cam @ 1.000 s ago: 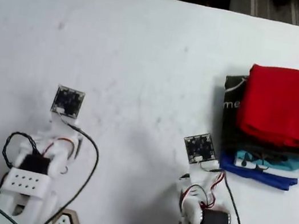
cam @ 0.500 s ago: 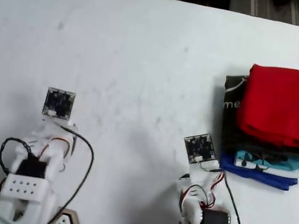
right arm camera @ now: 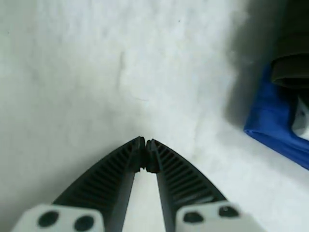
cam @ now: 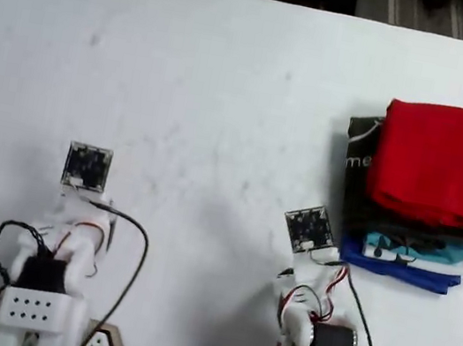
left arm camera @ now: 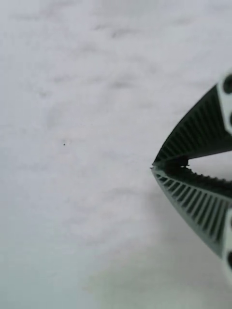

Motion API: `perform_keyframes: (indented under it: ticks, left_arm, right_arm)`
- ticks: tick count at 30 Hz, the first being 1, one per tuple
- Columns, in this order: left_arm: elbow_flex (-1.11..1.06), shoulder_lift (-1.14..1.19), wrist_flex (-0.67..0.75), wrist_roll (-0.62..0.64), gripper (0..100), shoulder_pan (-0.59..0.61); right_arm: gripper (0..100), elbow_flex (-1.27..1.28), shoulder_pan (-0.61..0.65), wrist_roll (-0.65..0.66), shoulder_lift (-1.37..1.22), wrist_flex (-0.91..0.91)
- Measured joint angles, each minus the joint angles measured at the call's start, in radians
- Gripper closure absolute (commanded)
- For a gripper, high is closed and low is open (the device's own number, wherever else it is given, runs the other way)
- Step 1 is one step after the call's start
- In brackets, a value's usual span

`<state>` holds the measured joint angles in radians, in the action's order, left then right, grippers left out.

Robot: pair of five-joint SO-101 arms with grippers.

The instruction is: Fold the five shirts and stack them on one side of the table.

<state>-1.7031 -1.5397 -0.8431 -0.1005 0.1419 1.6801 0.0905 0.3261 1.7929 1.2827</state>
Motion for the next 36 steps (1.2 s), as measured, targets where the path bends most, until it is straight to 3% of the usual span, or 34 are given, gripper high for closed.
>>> perform_keyframes:
  ticks: [9,36]
  left_arm:
    - [0.0,-0.109,-0.186,0.0,98,0.0]
    - [0.0,-0.13,-0.198,0.0,98,0.005]
  right_arm:
    - [98.1,0.0,0.0,0.0,0.0,0.0]
    - [98.1,0.0,0.0,0.0,0.0,0.0]
